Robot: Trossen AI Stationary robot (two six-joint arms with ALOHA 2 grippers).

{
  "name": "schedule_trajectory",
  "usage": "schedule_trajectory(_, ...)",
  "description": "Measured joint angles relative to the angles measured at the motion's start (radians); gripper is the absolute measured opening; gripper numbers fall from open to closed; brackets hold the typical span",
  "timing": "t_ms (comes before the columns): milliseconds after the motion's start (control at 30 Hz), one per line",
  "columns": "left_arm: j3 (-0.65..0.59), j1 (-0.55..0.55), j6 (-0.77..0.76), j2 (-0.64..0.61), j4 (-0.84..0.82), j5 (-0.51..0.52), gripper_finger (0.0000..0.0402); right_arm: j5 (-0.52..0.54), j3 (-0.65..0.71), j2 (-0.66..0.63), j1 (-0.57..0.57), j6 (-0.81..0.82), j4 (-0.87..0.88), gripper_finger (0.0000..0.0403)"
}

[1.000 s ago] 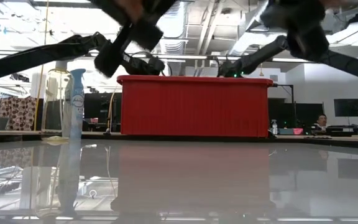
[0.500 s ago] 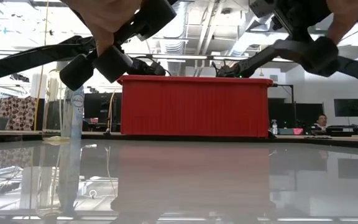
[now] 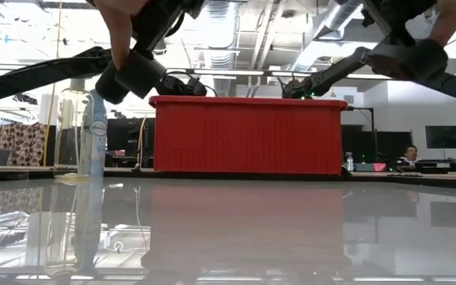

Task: Fold Laundry from Bin
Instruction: Put the stacked folded clothes into the red laundry bin, then return to Home Position

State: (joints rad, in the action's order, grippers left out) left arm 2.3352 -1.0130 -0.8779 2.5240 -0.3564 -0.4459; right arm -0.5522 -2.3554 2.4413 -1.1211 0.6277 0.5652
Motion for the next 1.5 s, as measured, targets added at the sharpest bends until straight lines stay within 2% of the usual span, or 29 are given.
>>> schedule_trajectory(133, 0.008, -0.013, -0.025, 0.000, 0.008, -0.064, 0.0264, 0.005, -0.002, -0.035, -0.019, 0.000, -0.010, 0.0254)
schedule_trajectory(367, 0.009, -0.035, -0.084, -0.003, 0.018, -0.149, 0.0269, 0.005, -0.002, -0.088, -0.045, -0.007, -0.008, 0.0255)
schedule_trajectory(633, 0.019, -0.043, -0.164, -0.020, 0.066, -0.129, 0.0269, 0.004, -0.002, -0.140, -0.043, -0.008, -0.046, 0.0255)
schedule_trajectory(933, 0.021, -0.050, -0.090, -0.113, 0.090, -0.059, 0.0269, -0.038, -0.002, -0.150, -0.044, -0.008, -0.047, 0.0255)
schedule_trajectory(1033, 0.022, -0.050, -0.071, -0.143, 0.088, -0.036, 0.0269, -0.082, -0.002, -0.150, -0.040, -0.008, -0.070, 0.0255)
schedule_trajectory(1167, 0.022, -0.048, -0.068, -0.183, 0.086, -0.052, 0.0267, -0.190, 0.000, -0.180, -0.045, -0.057, -0.124, 0.0255)
schedule_trajectory(1367, 0.022, -0.048, 0.034, -0.305, 0.086, -0.143, 0.0263, -0.340, 0.000, -0.323, -0.061, -0.160, -0.134, 0.0255)
schedule_trajectory(1500, 0.022, -0.033, 0.126, -0.426, 0.084, -0.162, 0.0263, -0.407, 0.000, -0.451, -0.061, -0.239, -0.116, 0.0255)
